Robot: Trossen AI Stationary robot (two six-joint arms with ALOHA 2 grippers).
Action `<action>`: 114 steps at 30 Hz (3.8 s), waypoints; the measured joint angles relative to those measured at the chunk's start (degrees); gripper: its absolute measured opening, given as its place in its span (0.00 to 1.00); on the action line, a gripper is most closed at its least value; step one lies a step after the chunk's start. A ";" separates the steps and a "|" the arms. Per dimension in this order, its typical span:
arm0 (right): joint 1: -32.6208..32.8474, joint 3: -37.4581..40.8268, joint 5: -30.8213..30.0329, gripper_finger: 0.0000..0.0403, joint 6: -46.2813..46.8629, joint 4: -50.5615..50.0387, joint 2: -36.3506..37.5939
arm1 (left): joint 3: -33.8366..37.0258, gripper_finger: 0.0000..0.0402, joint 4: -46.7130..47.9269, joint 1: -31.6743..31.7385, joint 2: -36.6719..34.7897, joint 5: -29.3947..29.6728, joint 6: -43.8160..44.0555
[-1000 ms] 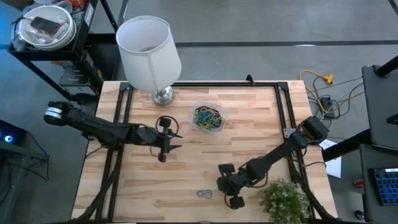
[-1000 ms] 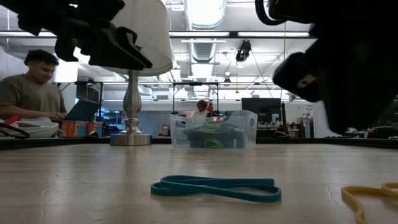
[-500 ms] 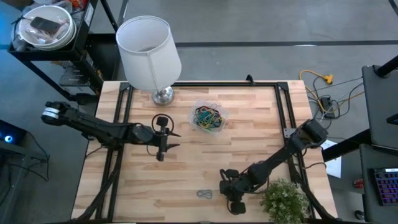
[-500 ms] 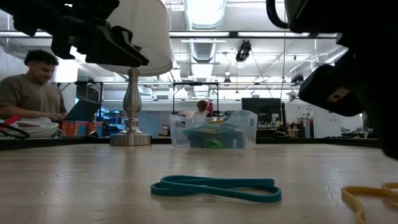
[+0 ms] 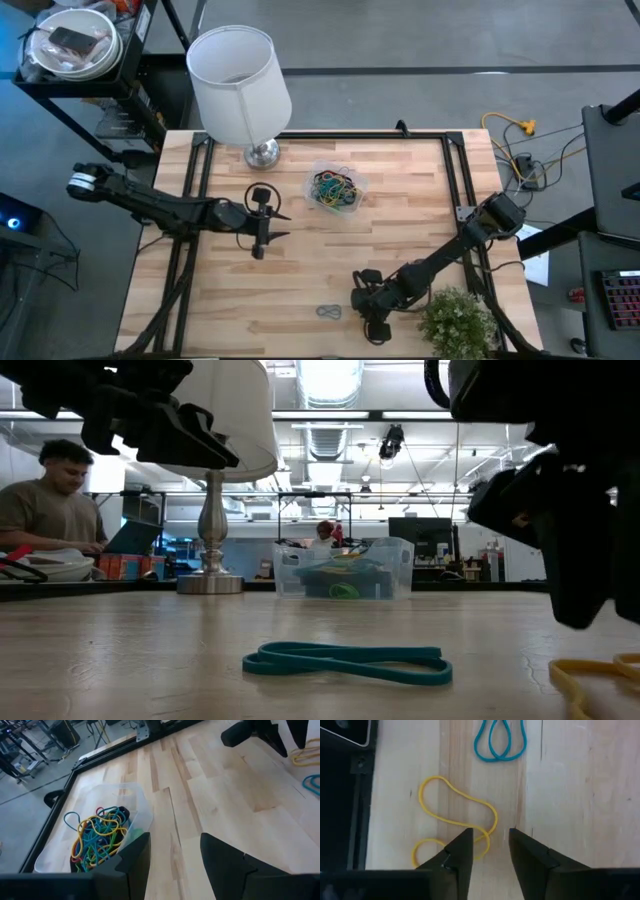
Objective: Pick and place rubber bands into bin
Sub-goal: Put the yellow rubber bands into the bin
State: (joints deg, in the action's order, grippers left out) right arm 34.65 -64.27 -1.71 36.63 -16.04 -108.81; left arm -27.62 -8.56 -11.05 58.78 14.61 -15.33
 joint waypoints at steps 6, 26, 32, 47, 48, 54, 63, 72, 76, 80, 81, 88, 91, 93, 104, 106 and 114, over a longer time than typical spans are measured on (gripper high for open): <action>-0.02 -0.74 1.34 0.37 0.66 0.79 -3.01 | -0.01 0.39 -0.02 -0.31 0.00 -0.02 0.02; 4.15 -2.23 -4.40 0.32 3.33 -1.25 -4.33 | -0.04 0.39 0.02 -0.37 0.00 0.02 0.11; 5.13 -2.25 -6.59 0.30 3.31 -2.55 -4.72 | -0.04 0.39 0.02 -0.37 0.00 0.02 0.13; 5.57 -4.11 -8.66 0.06 -2.78 -4.35 -6.59 | -0.07 0.39 0.07 -0.59 0.04 0.04 0.15; 5.57 -4.57 -8.66 0.04 -4.11 -4.46 -6.66 | -0.07 0.39 0.07 -0.59 0.04 0.04 0.15; 5.80 -7.59 -12.44 0.02 -11.48 -5.71 -7.12 | -0.07 0.39 0.07 -0.63 0.07 0.04 0.15; 6.11 -13.43 -24.86 0.02 -21.25 -9.24 -7.17 | -0.07 0.39 0.06 -0.63 0.05 0.04 0.13; 6.04 -18.03 -34.44 0.02 -27.12 -14.29 -7.01 | -0.07 0.39 0.04 -0.68 0.07 0.04 0.11; 5.88 -20.56 -39.49 0.02 -27.88 -19.19 -6.95 | -0.07 0.39 0.04 -0.68 0.07 0.04 0.11; 5.35 -22.80 -46.07 0.02 -27.88 -24.02 -6.30 | -0.07 0.39 0.05 -0.68 0.06 0.04 0.11; 5.10 -23.20 -47.83 0.02 -27.88 -24.65 -5.96 | -0.07 0.39 0.07 -0.68 0.04 0.04 0.07; 1.65 -23.58 -56.40 0.02 -28.11 -26.74 -1.12 | -0.07 0.39 0.04 -0.68 0.07 0.04 0.03; -0.89 -23.58 -56.97 0.02 -28.34 -27.42 1.03 | -0.07 0.39 0.07 -0.68 0.07 0.04 0.00; -2.87 -23.58 -56.96 0.02 -29.07 -27.50 2.26 | -0.07 0.39 0.07 -0.68 0.07 0.04 0.00; -16.72 -23.56 -54.46 0.02 -31.51 -28.17 4.67 | -0.07 0.39 0.07 -0.70 0.07 0.04 0.00; -19.28 -23.50 -51.94 0.02 -32.00 -28.58 4.67 | -0.07 0.39 0.09 -0.70 0.07 0.04 0.00; -28.58 -23.06 -44.14 0.02 -34.12 -28.80 4.67 | -0.07 0.39 0.13 -0.70 0.07 -0.07 0.02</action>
State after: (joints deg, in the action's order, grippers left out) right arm 6.07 -87.33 -45.85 2.51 -44.84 -104.14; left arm -27.68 -8.42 -11.75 58.85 14.54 -15.31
